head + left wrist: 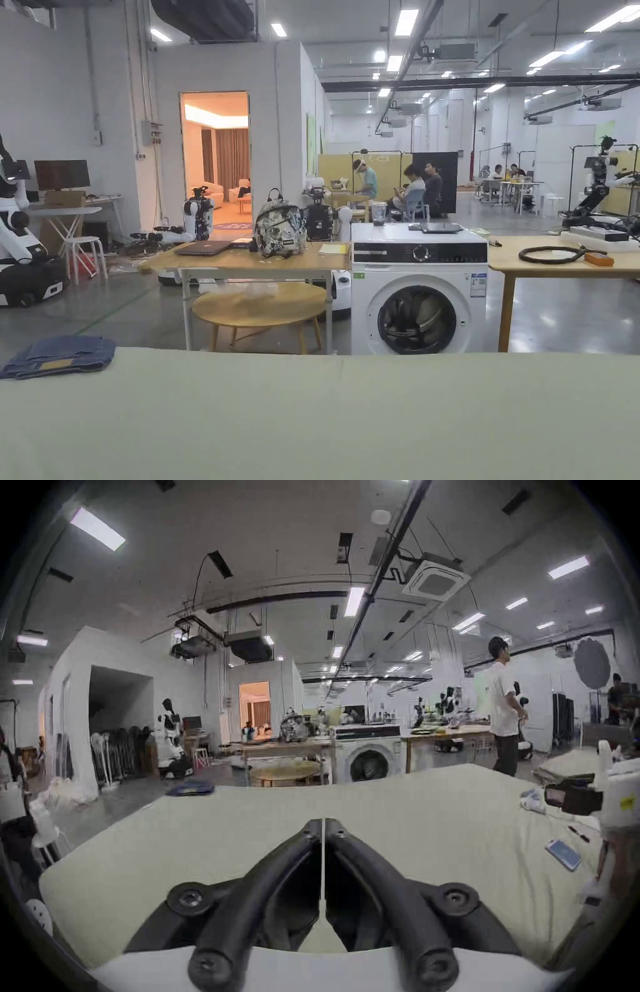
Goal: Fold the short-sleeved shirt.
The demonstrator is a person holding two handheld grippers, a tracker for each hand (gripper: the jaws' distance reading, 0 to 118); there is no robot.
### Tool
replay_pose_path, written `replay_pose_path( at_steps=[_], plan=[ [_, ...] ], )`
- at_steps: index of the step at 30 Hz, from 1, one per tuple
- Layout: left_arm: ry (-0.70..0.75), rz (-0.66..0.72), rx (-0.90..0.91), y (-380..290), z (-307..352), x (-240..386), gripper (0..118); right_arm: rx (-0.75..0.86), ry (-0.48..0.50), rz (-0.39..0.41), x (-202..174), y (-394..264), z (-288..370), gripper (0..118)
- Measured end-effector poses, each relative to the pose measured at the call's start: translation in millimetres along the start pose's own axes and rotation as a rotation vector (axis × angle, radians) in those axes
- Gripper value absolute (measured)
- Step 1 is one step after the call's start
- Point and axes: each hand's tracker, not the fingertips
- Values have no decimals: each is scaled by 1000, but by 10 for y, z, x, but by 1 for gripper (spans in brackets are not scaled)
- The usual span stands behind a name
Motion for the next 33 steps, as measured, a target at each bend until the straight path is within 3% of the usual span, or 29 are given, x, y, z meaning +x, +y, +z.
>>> replay_pose_path(
  at_steps=[2, 6, 9, 19, 20, 21, 22, 23, 25, 27, 29, 33],
  plan=[
    [-23, -7, -12, 36, 3, 58, 0, 12, 55, -9, -16, 53, 20, 0],
    [-40, -3, -32, 95, 26, 59, 0, 25, 57, -25, -54, 91, -26, 0],
    [-55, 36, -17, 106, 73, 59, 0, 5, 52, 47, -125, 99, -54, 0],
    [-25, 18, -57, 61, 105, 92, 0, 7, 12, 97, -219, 57, 64, 0],
    [-18, 15, -58, 54, 101, 83, 0, 12, 3, 99, -216, 58, 73, 6],
    [-13, 12, -63, 51, 99, 78, 7, 14, 1, 98, -206, 64, 83, 35],
    [-16, 8, -67, 51, 89, 63, 22, 13, 3, 94, -186, 74, 85, 63],
    [-50, 19, -88, 59, 58, 18, 31, -1, 6, 83, -168, 82, 72, 79],
    [-61, 20, -103, 45, 37, -1, 52, -11, -18, 84, -149, 88, 74, 80],
    [-14, 9, -80, 37, 15, 10, 95, 11, -41, 86, -122, 77, 90, 88],
    [-25, 27, -51, 42, 35, -26, 98, 25, -38, 81, -102, 76, 109, 95],
    [-23, 34, -28, 82, 42, -46, 98, 57, -9, 126, -103, 84, 177, 95]
  ],
)
